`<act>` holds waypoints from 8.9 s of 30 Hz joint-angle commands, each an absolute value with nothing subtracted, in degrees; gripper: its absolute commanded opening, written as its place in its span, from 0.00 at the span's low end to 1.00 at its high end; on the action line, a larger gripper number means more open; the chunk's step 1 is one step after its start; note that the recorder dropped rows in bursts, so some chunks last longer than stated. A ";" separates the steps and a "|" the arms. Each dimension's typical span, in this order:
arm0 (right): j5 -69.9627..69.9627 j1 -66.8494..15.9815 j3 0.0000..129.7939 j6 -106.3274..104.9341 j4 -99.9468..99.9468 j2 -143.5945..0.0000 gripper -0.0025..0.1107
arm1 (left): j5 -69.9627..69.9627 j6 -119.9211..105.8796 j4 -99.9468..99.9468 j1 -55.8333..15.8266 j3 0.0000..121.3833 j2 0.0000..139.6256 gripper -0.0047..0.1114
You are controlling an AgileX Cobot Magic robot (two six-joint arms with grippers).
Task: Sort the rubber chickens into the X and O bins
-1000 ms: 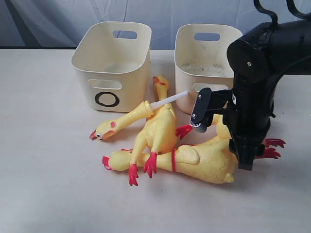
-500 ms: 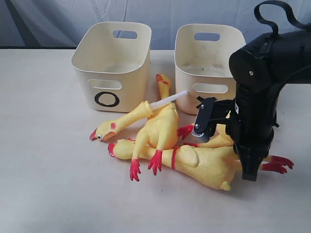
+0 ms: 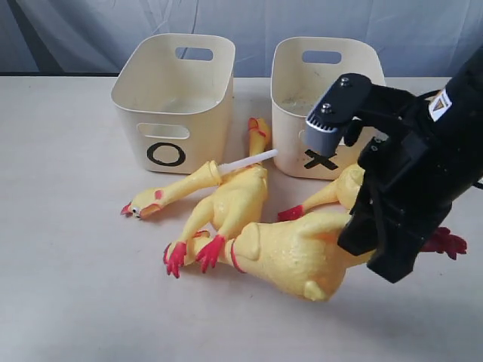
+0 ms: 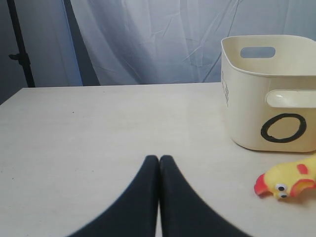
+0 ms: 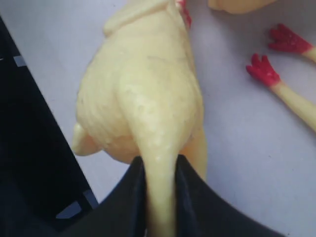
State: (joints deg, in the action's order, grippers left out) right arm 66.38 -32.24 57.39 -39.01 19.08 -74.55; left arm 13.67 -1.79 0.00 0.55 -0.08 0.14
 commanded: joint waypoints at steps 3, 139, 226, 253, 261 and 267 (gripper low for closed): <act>65.80 -32.14 57.28 -40.45 21.02 -71.37 0.01 | 13.27 -1.54 -0.32 0.43 0.00 0.00 0.04; -31.21 -40.63 81.05 12.71 25.62 -124.86 0.31 | 13.27 -1.54 -0.32 0.43 0.00 0.00 0.04; 19.95 -48.79 77.99 -54.65 -12.19 -122.48 0.01 | 13.27 -1.54 -0.32 0.43 0.00 0.00 0.04; 16.07 -53.71 82.01 -53.95 -14.09 -122.45 0.40 | 13.27 -1.54 -0.32 0.43 0.00 0.00 0.04; 22.14 -53.71 87.78 -53.71 -12.24 -126.45 0.40 | 13.27 -1.54 -0.32 0.43 0.00 0.00 0.04; 27.96 -53.71 88.66 -53.71 -9.92 -127.75 0.40 | 13.27 -1.54 -0.32 0.43 0.00 0.00 0.04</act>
State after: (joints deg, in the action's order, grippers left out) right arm 24.80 -53.64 88.30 -53.87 -11.14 -127.33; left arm 13.67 -1.79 0.00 0.55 -0.08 0.14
